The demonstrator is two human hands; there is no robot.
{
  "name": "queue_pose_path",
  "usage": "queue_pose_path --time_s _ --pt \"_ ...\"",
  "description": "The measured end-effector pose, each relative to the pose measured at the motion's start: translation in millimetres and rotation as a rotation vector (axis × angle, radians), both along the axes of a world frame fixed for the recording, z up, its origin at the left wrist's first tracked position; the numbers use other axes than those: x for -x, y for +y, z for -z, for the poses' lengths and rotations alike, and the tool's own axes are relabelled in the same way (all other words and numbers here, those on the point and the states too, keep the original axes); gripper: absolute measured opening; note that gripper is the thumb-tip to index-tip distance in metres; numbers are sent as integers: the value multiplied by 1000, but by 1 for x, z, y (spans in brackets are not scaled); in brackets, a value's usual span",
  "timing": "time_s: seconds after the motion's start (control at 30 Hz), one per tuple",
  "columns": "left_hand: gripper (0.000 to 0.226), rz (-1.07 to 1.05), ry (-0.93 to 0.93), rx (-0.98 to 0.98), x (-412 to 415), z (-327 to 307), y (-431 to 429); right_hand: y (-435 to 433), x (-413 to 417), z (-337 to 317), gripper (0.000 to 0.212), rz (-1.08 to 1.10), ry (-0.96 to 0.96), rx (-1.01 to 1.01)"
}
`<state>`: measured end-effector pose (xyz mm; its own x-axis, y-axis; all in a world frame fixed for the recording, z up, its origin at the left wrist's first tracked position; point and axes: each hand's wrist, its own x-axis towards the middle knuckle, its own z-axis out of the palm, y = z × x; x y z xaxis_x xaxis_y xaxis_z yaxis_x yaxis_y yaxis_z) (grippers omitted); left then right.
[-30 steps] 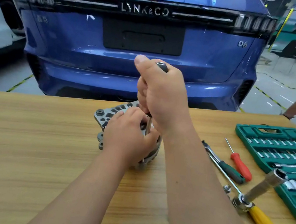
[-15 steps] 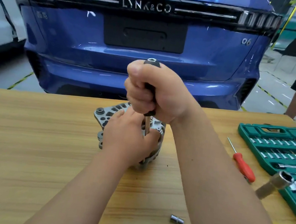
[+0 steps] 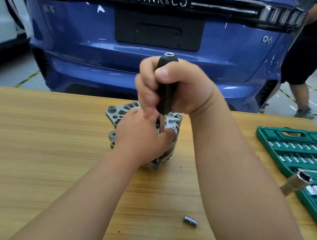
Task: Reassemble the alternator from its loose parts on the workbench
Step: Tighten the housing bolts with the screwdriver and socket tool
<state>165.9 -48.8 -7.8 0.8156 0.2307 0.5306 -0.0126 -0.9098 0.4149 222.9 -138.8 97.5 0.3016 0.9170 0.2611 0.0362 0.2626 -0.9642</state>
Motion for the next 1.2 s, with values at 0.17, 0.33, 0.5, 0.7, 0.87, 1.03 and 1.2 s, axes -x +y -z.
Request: queue_pose_path --time_s 0.17,0.33,0.5,0.7,0.87,1.03,1.2 --pt "22 17 -50 41 1 -3 -3 16 32 28 45 907 -60 -215" --pt "19 27 -36 -8 4 -6 -7 13 23 20 36 780 -198 -86" --pt "35 119 79 -21 -1 -3 16 -2 -8 1 10 5 -57 -58" --pt "16 -2 41 18 -1 -4 -3 10 24 19 43 702 -36 -129" --pt "16 5 95 -15 3 -7 -4 17 38 24 45 1085 -232 -185" --pt "33 93 143 22 -4 -4 13 -2 0 1 14 243 -182 56" --pt "24 170 235 196 -1 -8 23 16 18 14 34 476 -25 -49"
